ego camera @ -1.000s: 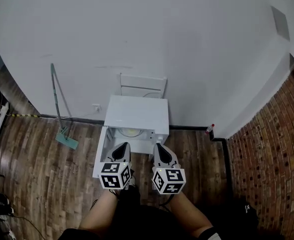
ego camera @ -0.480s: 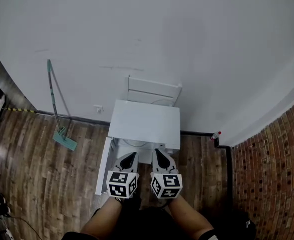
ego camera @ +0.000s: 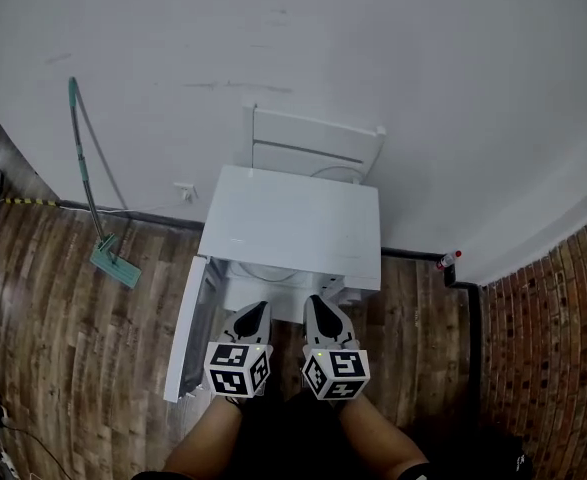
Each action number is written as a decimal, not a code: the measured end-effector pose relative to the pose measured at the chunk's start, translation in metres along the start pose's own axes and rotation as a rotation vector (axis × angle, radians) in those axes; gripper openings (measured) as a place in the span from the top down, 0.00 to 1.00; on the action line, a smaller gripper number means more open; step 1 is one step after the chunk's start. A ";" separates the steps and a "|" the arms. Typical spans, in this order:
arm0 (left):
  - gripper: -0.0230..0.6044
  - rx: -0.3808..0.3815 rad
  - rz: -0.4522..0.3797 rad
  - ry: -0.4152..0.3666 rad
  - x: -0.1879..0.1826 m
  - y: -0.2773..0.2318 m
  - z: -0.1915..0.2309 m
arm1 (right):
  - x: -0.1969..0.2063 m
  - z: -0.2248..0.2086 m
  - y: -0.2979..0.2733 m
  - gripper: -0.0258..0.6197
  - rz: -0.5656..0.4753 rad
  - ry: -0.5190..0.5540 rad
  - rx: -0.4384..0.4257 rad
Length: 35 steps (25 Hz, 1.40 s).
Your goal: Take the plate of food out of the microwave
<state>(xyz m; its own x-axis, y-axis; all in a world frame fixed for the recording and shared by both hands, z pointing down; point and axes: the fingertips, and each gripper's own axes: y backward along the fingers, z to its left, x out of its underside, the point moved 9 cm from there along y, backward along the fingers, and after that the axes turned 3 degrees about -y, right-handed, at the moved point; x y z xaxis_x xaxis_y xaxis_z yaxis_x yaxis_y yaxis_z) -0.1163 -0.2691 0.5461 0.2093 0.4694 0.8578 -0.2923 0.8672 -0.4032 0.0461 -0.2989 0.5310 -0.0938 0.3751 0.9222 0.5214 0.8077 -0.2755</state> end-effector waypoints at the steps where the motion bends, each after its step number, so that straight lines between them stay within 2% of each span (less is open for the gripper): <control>1: 0.97 -0.007 -0.007 0.005 0.016 -0.012 0.007 | 0.019 -0.005 -0.009 0.94 -0.005 -0.007 -0.004; 7: 0.97 -0.038 -0.114 0.029 0.099 -0.086 0.062 | 0.128 -0.046 -0.079 0.94 -0.097 -0.094 -0.008; 12: 0.97 -0.095 -0.179 0.006 0.134 -0.124 0.098 | 0.179 -0.071 -0.120 0.94 -0.167 -0.142 -0.025; 17: 0.97 -0.167 -0.169 0.044 0.148 -0.134 0.115 | 0.195 -0.080 -0.124 0.94 -0.156 -0.149 -0.027; 23: 0.97 -0.201 -0.163 -0.039 0.146 -0.145 0.117 | 0.198 -0.085 -0.123 0.94 -0.157 -0.145 -0.032; 27: 0.91 -0.206 -0.146 -0.089 0.146 -0.155 0.119 | 0.203 -0.086 -0.117 0.94 -0.147 -0.145 -0.038; 30: 0.80 -0.209 -0.133 -0.123 0.142 -0.166 0.121 | 0.202 -0.085 -0.111 0.94 -0.159 -0.136 -0.040; 32: 0.74 -0.225 -0.127 -0.147 0.139 -0.174 0.123 | 0.202 -0.084 -0.107 0.94 -0.167 -0.124 -0.038; 35: 0.71 -0.263 -0.120 -0.157 0.135 -0.185 0.126 | 0.204 -0.085 -0.101 0.94 -0.163 -0.107 -0.033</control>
<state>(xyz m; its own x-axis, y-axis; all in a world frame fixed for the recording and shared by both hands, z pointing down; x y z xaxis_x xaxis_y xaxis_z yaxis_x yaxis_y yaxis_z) -0.1516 -0.3876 0.7769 0.0750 0.3477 0.9346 -0.0195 0.9376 -0.3473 0.0466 -0.3426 0.7704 -0.2678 0.2884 0.9193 0.5193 0.8469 -0.1144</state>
